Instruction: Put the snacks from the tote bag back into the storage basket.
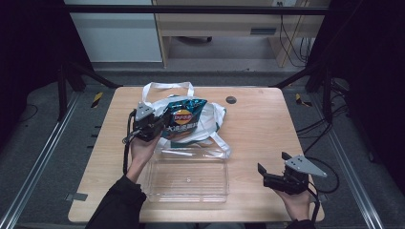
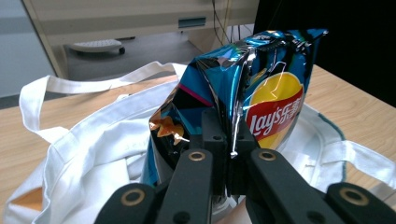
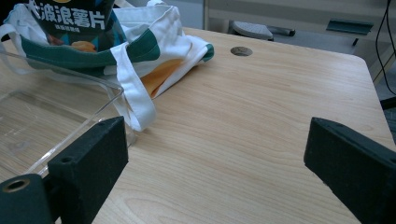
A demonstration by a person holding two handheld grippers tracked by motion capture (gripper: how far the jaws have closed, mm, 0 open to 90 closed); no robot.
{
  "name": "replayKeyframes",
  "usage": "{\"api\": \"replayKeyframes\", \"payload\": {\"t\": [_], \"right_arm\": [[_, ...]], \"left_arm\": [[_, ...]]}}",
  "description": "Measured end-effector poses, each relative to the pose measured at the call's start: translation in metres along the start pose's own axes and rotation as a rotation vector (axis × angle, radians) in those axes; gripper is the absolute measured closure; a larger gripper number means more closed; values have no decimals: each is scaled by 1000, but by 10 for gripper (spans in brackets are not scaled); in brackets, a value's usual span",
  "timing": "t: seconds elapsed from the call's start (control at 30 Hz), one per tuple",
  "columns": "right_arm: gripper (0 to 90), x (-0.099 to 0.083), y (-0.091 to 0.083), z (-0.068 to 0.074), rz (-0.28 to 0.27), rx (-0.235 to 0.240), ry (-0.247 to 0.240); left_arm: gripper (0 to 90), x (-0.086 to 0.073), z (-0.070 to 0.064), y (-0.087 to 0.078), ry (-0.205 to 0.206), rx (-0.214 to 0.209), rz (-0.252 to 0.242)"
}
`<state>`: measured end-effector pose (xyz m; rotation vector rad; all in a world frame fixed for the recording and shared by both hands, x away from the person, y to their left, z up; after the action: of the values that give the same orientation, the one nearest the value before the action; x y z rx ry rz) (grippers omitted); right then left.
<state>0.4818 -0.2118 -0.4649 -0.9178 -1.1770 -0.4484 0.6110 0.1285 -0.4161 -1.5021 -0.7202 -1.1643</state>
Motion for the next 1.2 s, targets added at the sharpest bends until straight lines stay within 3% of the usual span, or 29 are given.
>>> {"api": "replayKeyframes", "payload": {"t": [0.2, 0.47, 0.57, 0.83, 1.2], "right_arm": [[66, 0, 0, 0, -1, 0, -2], [66, 0, 0, 0, 0, -1, -2], [66, 0, 0, 0, -1, -1, -2], [66, 0, -1, 0, -2, -1, -2], [66, 0, -1, 1, -3, -2, 2]], "left_arm": [[896, 11, -2, -12, -27, -35, -56], [898, 29, -11, -34, -9, -63, -127], [898, 41, -16, -47, 17, -64, -169], [898, 56, -23, -74, 22, -104, -215], [898, 61, -31, -110, 42, -144, -262]]}}
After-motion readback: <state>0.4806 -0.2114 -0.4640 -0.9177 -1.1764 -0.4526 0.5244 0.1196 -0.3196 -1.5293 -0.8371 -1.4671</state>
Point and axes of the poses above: each handheld gripper's, and its own axes: y roughly forward along the jaws, x roughly out of its top, z roughly to its left, the point moved 10 cm from there along y, roughly forward along the jaws, and after that the axes turned 14 degrees about x, right-handed, at the moved point
